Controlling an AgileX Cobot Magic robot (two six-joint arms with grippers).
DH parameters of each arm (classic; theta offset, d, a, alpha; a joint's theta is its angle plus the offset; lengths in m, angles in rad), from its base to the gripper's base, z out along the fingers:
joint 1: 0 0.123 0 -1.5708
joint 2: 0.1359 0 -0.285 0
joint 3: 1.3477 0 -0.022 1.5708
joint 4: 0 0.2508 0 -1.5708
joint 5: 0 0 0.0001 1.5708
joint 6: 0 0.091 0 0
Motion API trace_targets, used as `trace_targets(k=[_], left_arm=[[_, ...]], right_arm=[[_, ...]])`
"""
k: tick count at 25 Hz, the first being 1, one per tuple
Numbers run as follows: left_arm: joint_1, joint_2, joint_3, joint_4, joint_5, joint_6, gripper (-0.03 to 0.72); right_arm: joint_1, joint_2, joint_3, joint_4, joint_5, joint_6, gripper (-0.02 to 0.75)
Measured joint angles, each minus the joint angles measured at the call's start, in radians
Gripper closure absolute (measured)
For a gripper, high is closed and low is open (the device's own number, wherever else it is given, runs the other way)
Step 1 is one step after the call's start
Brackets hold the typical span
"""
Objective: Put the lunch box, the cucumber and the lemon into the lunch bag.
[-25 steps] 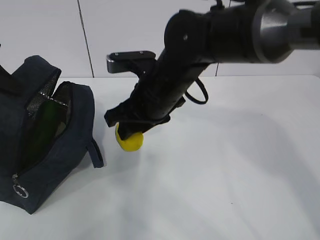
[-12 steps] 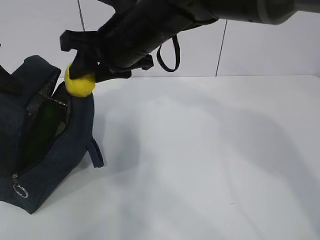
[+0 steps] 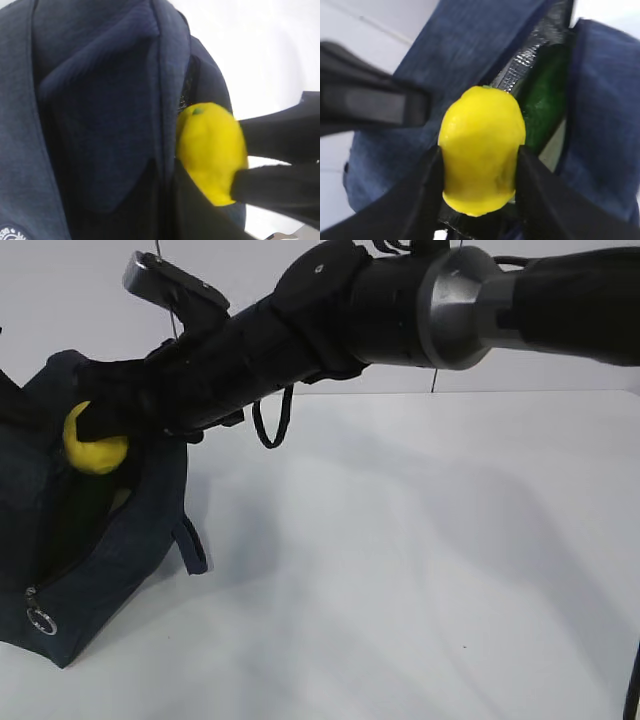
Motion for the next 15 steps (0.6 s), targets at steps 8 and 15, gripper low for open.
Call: trace_targets(k=[8, 15], left_arm=[[0.0, 0.0, 0.0, 0.001, 0.0, 0.0, 0.694], [0.0, 0.0, 0.0, 0.001, -0.002, 0.0, 0.694]], right_arm=[[-0.002, 0.004, 0.0, 0.012, 0.006, -0.154, 0.17], [-0.053, -0.043, -0.002, -0.147, 0.121, -0.157, 0.16]])
